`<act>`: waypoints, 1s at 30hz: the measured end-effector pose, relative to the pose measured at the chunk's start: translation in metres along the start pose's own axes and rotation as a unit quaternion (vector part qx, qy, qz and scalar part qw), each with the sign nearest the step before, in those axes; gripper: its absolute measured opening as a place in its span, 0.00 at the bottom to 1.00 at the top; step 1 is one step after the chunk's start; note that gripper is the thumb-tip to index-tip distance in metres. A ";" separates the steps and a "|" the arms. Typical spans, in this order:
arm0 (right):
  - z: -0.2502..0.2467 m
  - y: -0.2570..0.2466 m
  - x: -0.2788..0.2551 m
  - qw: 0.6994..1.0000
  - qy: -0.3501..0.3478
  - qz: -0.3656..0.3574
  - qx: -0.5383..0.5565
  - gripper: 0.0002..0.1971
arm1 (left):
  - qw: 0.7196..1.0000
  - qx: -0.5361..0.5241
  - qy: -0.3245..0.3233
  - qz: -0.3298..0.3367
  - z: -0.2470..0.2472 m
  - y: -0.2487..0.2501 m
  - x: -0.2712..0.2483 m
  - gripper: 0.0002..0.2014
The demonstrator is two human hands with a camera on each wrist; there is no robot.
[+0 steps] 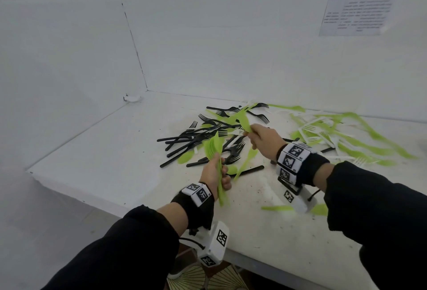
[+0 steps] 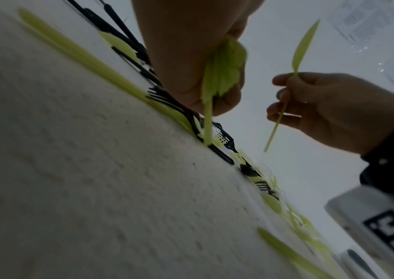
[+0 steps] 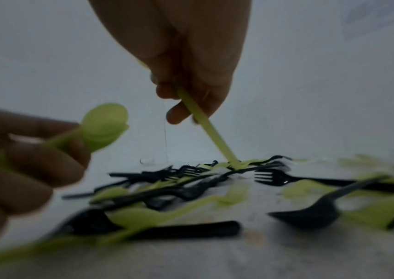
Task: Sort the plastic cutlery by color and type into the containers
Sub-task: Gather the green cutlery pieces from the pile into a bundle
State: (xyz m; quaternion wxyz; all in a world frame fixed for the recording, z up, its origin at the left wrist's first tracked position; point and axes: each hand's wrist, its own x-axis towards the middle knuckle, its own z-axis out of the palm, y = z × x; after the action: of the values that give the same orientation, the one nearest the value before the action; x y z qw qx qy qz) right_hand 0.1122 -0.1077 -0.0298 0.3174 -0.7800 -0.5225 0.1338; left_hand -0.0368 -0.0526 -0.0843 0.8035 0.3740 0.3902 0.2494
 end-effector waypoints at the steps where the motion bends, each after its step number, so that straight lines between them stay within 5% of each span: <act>1: 0.002 -0.005 0.001 0.999 -0.012 0.009 0.030 0.11 | 1.000 0.003 -0.011 -0.007 0.002 -0.001 -0.001 0.16; 3: 0.010 -0.013 0.001 0.990 -0.045 0.030 0.128 0.03 | 0.999 0.015 -0.038 -0.020 0.007 -0.006 -0.002 0.16; 5: 0.018 -0.015 0.001 0.978 -0.064 0.037 0.195 0.11 | 0.997 0.029 -0.063 -0.033 0.011 -0.009 -0.005 0.15; 11: 0.030 0.000 0.002 0.978 0.030 0.022 0.207 0.09 | 0.994 0.054 -0.089 -0.041 0.017 -0.011 -0.010 0.15; 16: 0.030 0.009 0.002 0.954 -0.124 0.056 0.267 0.08 | 0.990 0.078 -0.103 -0.057 0.019 -0.008 -0.012 0.17; 19: 0.029 0.008 0.002 0.925 -0.139 0.067 0.348 0.09 | 0.986 0.086 -0.123 -0.071 0.021 -0.007 -0.012 0.21; 26: 0.027 0.021 0.021 0.945 -0.118 0.041 0.302 0.07 | 0.992 0.067 -0.093 -0.047 0.027 -0.007 -0.005 0.22; 30: 0.027 0.023 0.031 0.938 -0.111 0.067 0.320 0.13 | 0.995 0.060 -0.071 -0.039 0.033 -0.006 0.002 0.22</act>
State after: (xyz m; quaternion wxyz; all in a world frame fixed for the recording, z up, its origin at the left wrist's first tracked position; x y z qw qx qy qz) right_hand 0.1270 -0.0761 -0.0614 0.4800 -0.6508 -0.4304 0.4010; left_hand -0.0082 -0.0681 -0.0767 0.8147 0.4227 0.3601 0.1672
